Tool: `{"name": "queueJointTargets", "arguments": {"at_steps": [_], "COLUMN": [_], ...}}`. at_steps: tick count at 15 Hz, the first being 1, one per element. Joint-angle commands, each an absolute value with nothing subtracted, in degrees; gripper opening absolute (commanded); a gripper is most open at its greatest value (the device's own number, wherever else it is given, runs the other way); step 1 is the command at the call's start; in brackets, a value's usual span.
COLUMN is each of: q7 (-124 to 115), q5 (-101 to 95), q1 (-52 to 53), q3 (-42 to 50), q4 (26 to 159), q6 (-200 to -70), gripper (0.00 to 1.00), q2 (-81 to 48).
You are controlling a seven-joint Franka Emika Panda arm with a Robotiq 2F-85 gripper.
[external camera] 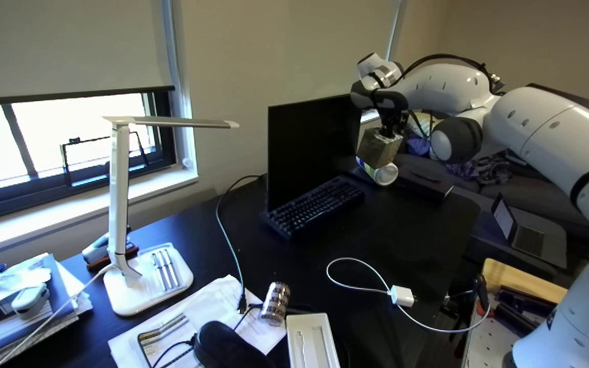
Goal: Pick up the tissue box and move it to the right.
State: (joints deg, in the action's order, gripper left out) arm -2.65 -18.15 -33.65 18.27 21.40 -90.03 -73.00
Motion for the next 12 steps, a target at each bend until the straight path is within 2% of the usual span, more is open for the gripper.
{"name": "queueJointTargets", "arguments": {"at_steps": [1, 7, 12], "q7": [3.8, 12.2, 21.2], "q5": [-15.6, -12.9, -12.0], "q1": [-39.4, -49.1, -57.0], "q3": [16.3, 14.1, 12.7], "q4": [20.1, 20.4, 20.3], "q6": [-100.1, -113.6, -119.3], "gripper": [0.03, 0.03, 0.03], "q2": [-74.9, -77.1, -79.4]}}
